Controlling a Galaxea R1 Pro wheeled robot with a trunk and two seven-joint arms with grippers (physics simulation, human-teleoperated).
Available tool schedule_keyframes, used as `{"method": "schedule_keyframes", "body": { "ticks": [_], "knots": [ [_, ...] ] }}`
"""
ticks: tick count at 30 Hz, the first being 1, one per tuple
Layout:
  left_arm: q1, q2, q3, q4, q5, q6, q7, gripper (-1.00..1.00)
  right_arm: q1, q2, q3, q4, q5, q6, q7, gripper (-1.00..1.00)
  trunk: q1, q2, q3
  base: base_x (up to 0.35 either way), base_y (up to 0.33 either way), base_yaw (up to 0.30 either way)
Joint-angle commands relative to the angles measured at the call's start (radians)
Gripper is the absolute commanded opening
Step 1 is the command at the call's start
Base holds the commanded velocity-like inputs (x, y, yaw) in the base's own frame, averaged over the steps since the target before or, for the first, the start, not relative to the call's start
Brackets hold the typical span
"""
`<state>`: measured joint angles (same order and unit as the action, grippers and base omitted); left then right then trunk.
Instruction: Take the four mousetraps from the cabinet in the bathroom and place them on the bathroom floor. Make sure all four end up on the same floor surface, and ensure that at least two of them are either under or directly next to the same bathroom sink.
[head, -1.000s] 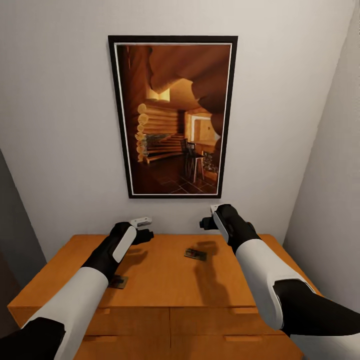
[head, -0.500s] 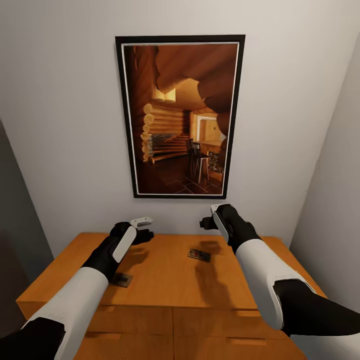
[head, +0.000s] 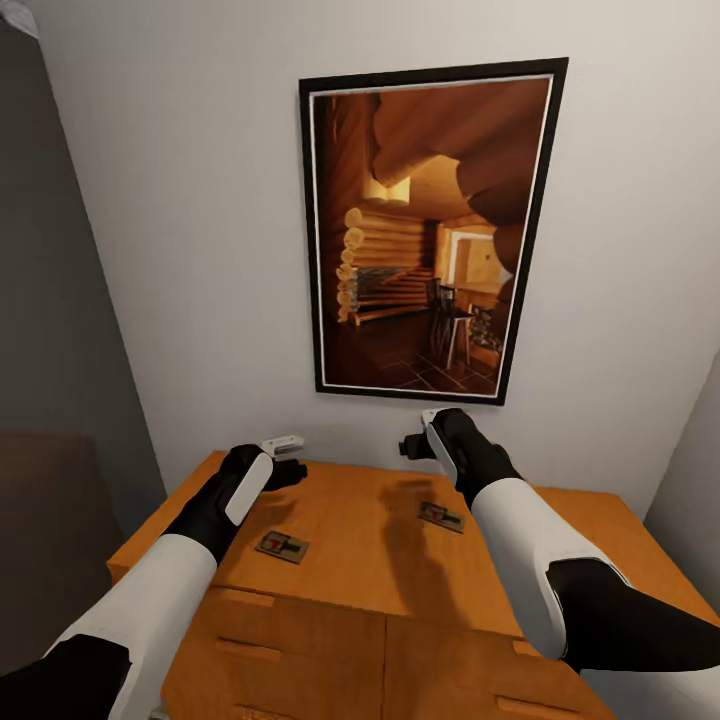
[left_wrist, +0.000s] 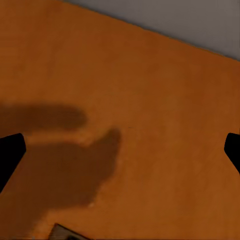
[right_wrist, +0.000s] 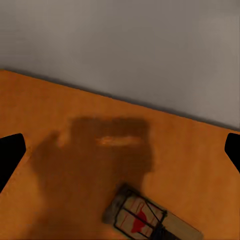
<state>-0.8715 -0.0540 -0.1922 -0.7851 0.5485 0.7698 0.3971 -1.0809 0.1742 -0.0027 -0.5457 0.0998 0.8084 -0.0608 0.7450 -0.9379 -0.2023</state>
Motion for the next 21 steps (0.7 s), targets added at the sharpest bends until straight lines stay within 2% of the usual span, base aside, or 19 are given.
{"method": "schedule_keyframes", "body": {
  "ticks": [1,10,16,21],
  "knots": [
    [-0.001,0.0,-0.003,0.002,0.01,0.001,0.01,1.0,-0.001,0.0,0.0,-0.001,0.009,0.006,0.004,1.0,0.0,-0.001,-0.002,0.0,0.0,0.299],
    [-0.001,0.0,-0.003,0.025,0.008,0.0,0.009,1.0,-0.001,0.0,0.0,0.005,0.009,0.006,0.007,1.0,0.0,-0.001,-0.002,0.0,0.0,0.282],
    [-0.001,0.0,-0.003,0.027,0.008,-0.001,0.009,1.0,-0.001,0.0,0.0,0.006,0.009,0.006,0.007,1.0,0.0,-0.001,-0.002,0.0,-0.025,0.063],
    [-0.001,0.0,-0.003,0.029,0.007,-0.002,0.009,1.0,-0.001,0.0,0.0,0.006,0.009,0.006,0.008,1.0,0.0,-0.001,-0.002,0.0,-0.181,0.014]
  ]
}}
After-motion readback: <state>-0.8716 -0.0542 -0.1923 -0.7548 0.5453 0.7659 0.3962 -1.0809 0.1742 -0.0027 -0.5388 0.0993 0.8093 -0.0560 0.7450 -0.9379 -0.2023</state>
